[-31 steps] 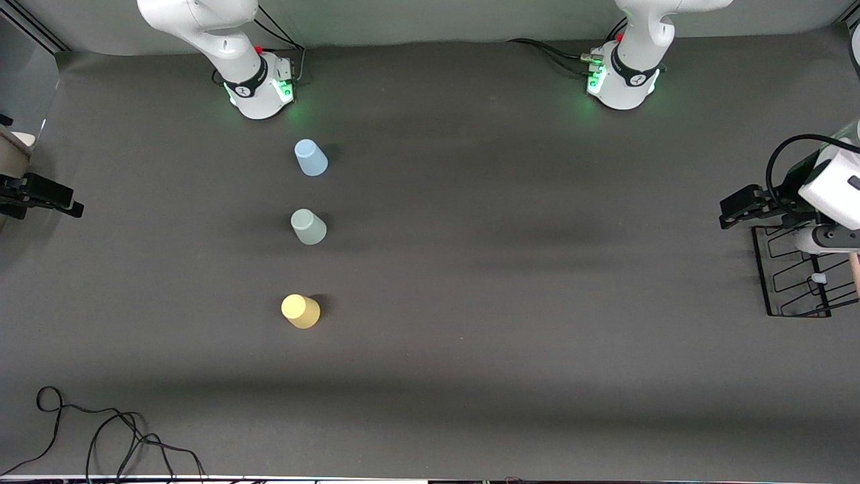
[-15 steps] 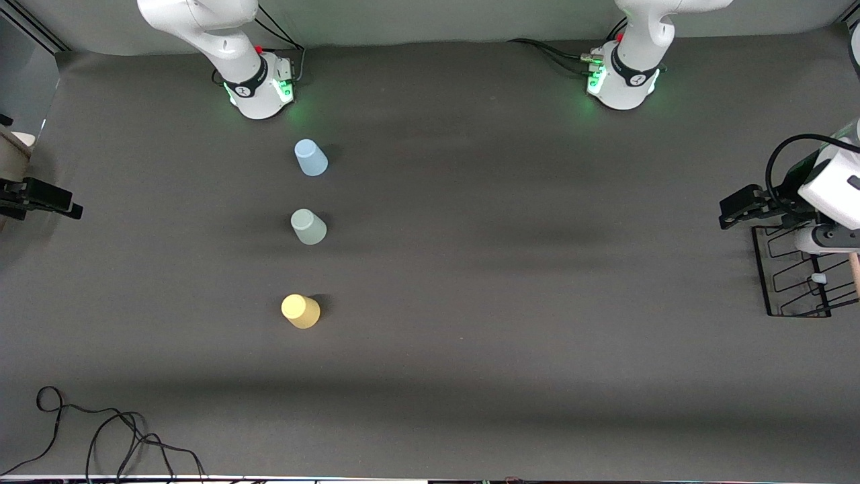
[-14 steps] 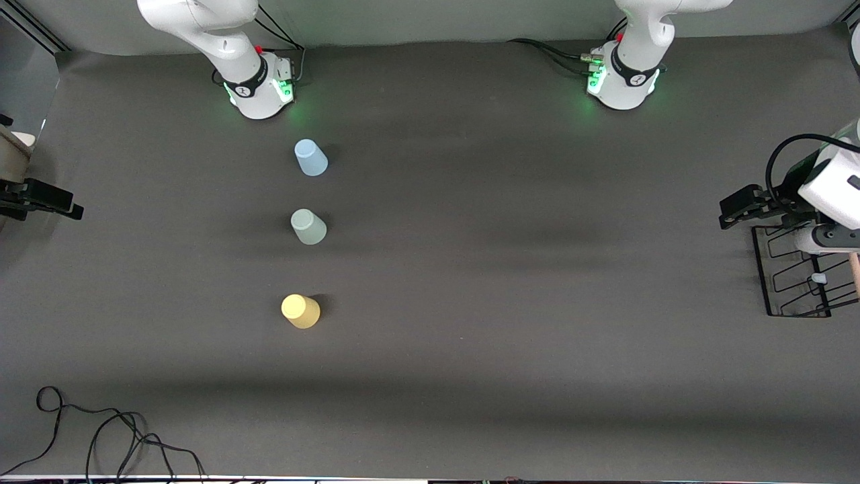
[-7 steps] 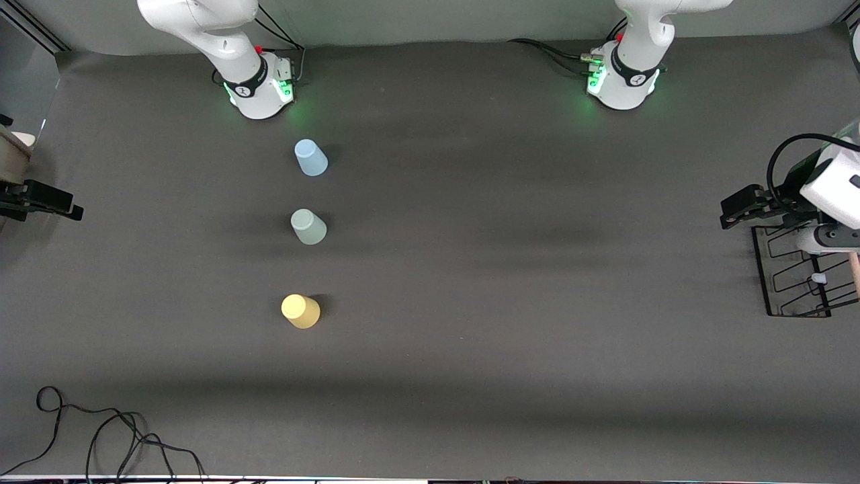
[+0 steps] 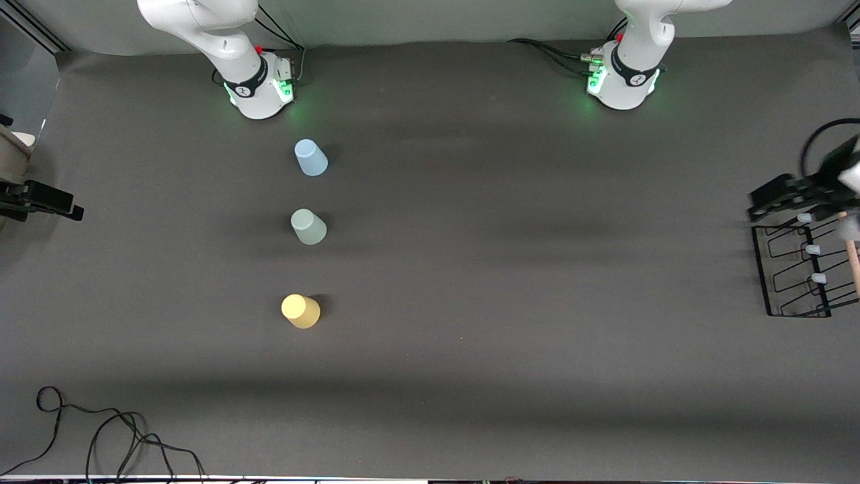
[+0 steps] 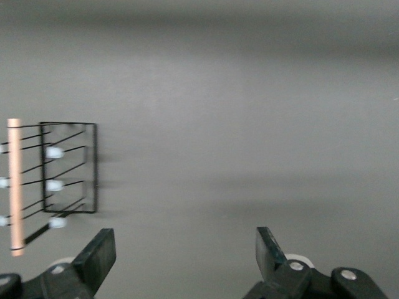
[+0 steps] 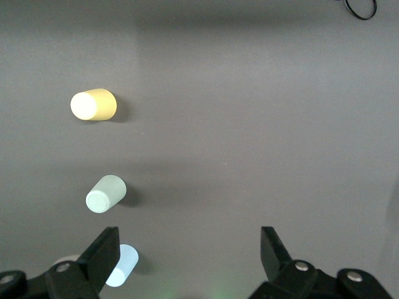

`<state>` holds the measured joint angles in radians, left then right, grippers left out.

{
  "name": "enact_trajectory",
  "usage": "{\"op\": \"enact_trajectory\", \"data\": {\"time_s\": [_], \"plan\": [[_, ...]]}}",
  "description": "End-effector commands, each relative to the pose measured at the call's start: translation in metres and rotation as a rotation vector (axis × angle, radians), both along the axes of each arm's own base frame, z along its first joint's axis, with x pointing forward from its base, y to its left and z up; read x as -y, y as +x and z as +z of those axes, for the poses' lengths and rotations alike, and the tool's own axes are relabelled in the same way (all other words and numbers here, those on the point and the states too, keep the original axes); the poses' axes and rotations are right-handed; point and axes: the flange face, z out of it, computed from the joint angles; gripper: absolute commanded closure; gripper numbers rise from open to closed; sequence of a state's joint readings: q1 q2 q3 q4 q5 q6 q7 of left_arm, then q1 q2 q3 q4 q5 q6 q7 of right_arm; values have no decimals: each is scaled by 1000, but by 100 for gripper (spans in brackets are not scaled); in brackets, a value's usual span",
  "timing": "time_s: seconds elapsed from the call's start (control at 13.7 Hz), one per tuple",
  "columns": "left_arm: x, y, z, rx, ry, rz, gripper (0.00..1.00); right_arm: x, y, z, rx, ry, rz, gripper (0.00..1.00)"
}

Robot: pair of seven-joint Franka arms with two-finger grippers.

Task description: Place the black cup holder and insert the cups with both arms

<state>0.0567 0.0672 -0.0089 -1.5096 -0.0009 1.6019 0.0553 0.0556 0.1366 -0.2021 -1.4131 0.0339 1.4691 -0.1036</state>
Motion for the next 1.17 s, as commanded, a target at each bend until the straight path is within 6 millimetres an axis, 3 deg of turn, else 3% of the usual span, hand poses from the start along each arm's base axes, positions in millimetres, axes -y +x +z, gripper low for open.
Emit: {"op": "enact_trajectory", "data": {"time_s": [0.0,0.15,0.58,0.8,1.09], "plan": [[-80,-17,1,-23,4,-29,0,10,0,3,-7,-12,14,0],[-139,-27,-11,-42,-1,53,0,11,0,2,-9,-12,11,0],[-272,-61,-55,-51,-11,-4,0,13,0,2,-9,-11,8,0],[-303,-74,-84,-40,4,-39,0,13,0,1,-10,-12,8,0],[-315,-80,-128,-17,39,-105,0,12,0,1,-12,-12,9,0]]}}
